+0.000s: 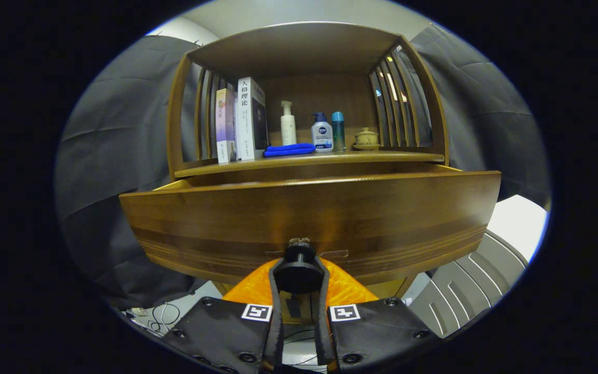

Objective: Pull open the drawer, take out the items inside it, and place them on the countertop above the cabinet.

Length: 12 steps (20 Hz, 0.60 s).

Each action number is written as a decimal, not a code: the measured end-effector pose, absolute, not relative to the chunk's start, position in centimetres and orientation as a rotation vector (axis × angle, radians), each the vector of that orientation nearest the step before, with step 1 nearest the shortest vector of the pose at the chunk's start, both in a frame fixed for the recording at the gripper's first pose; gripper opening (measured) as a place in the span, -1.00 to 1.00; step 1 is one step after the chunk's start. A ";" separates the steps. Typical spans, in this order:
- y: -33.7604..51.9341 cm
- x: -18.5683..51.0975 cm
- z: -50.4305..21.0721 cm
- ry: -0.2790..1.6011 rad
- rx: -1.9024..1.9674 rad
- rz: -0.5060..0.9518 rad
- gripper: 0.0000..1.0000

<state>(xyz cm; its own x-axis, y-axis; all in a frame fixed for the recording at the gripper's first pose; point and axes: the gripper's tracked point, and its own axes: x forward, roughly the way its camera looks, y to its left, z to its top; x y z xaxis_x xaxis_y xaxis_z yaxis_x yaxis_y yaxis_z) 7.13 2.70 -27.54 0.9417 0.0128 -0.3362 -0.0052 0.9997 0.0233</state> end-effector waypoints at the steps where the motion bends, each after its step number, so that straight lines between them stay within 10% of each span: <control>1: 2.7 6.2 -27.7 0.346 0.015 0.013 -0.48; 12: 3.4 1.2 -27.8 0.364 -0.025 0.082 -0.48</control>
<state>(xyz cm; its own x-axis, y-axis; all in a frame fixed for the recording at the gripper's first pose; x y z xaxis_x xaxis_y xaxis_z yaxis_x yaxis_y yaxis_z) 1.24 3.39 -27.76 0.9310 0.0760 -0.3569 -0.0851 0.9963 -0.0098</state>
